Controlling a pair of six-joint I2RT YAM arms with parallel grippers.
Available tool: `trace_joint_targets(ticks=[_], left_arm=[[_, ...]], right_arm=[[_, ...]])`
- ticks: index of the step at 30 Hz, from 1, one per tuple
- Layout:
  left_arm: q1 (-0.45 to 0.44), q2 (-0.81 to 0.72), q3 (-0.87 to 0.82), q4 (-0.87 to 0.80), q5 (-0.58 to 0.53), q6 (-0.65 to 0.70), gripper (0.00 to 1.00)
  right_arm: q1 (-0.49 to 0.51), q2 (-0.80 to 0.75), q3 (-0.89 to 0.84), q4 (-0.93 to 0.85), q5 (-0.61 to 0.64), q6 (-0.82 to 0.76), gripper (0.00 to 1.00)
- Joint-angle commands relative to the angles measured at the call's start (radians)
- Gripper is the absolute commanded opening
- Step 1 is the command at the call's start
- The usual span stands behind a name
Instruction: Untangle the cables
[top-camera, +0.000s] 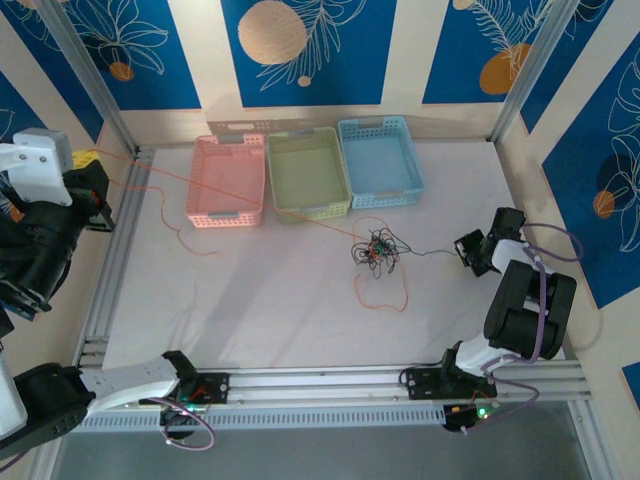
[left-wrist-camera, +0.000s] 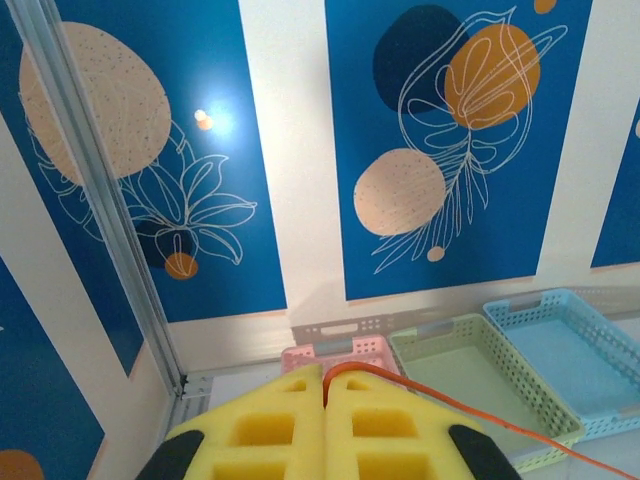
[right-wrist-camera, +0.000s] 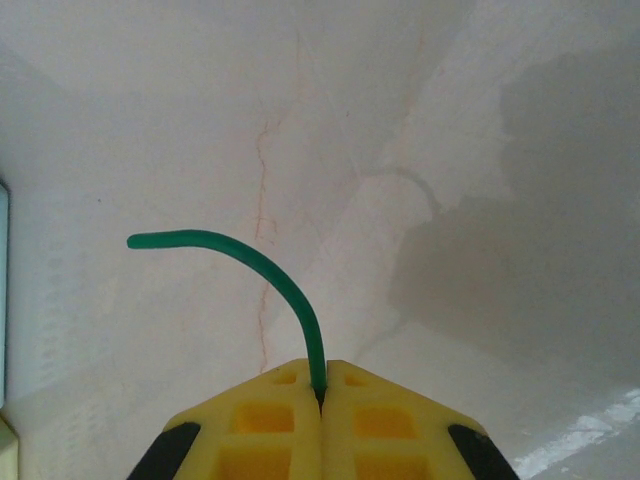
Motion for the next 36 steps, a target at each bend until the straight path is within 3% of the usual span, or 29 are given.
trace_joint_targets(ticks=[1,6,10,15,19,25,26,28,30,36], left_arm=[[0.001,-0.034,-0.032,0.058,0.005,-0.011,0.00],[0.001,-0.062,-0.323,0.031,0.157,-0.160,0.00],[0.001,-0.114,-0.714,0.159,0.297,-0.325,0.00],[0.007,-0.147,-1.093,0.304,0.355,-0.463,0.00],[0.029,-0.114,-1.264,0.341,0.352,-0.517,0.00],[0.045,-0.122,-1.383,0.341,0.387,-0.583,0.01],[0.045,-0.118,-1.394,0.338,0.394,-0.592,0.09],[0.047,-0.100,-1.408,0.321,0.413,-0.607,0.39],[0.048,-0.087,-1.404,0.295,0.417,-0.617,0.55],[0.047,-0.082,-1.323,0.238,0.436,-0.595,0.67]], right_arm=[[-0.010,0.008,-0.018,0.032,0.038,0.008,0.00],[0.058,-0.019,-0.008,0.029,0.017,-0.021,0.00],[0.120,-0.077,0.009,-0.014,0.041,-0.058,0.00],[0.139,-0.121,0.001,-0.032,0.040,-0.070,0.00],[0.150,-0.113,0.002,-0.026,0.029,-0.067,0.00],[0.152,-0.112,-0.004,-0.017,0.021,-0.064,0.00],[0.152,-0.112,-0.005,-0.016,0.018,-0.063,0.00],[0.154,-0.111,-0.003,-0.015,0.016,-0.063,0.00],[0.155,-0.110,-0.004,-0.014,0.015,-0.065,0.00],[0.158,-0.104,-0.001,-0.014,0.015,-0.066,0.00]])
